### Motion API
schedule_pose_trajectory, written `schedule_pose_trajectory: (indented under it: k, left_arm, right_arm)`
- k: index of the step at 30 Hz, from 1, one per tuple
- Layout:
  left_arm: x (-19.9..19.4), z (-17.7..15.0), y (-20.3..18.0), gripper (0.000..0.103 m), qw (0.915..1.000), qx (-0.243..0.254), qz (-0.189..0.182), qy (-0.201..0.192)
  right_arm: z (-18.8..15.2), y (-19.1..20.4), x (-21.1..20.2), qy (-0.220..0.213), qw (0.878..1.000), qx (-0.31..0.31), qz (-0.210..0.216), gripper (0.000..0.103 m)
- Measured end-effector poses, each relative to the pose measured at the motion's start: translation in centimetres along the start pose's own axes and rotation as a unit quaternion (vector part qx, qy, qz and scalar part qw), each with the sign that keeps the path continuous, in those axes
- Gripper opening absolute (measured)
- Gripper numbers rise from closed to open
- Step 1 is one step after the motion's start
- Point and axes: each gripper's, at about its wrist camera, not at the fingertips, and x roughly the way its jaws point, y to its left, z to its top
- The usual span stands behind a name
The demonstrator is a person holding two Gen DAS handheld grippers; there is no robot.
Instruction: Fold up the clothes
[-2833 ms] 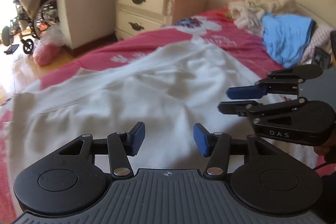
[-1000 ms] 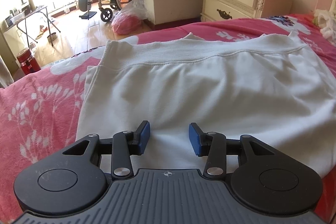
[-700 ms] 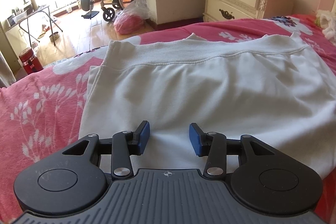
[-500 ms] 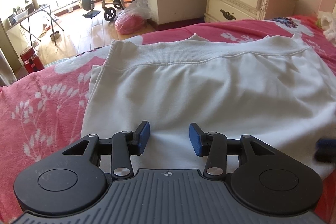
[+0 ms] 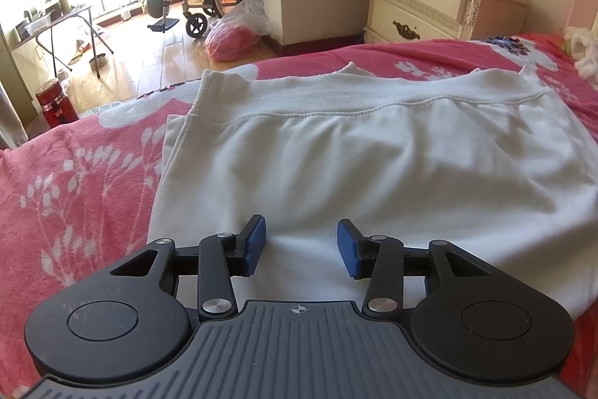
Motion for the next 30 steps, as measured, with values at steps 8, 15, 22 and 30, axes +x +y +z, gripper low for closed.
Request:
schedule_pose_trajectory:
  k: [8,15,22,30]
  left_arm:
    - [-1.1,0.4,2.0,0.046,0.9999,-0.014,0.003,0.0]
    - [-3.5,-1.3,4.6,0.051,0.9992,0.015,-0.025,0.026]
    - [-3.6,-2.8,5.8,0.051,0.9994,0.008,-0.006,0.034]
    - [-3.8,-3.7,5.8,0.055,0.9986,0.032,0.023,0.035]
  right_arm:
    - [1.6,10.1,0.7,-0.031,0.973,-0.1,0.207,0.014]
    - [1.3,17.7,2.1,-0.019,0.933,-0.179,0.311,0.015]
    - [1.1,17.8,0.7,0.0,0.925,-0.205,0.318,0.015]
    - [2.4,24.1,1.4,-0.045,0.892,-0.247,0.377,0.015]
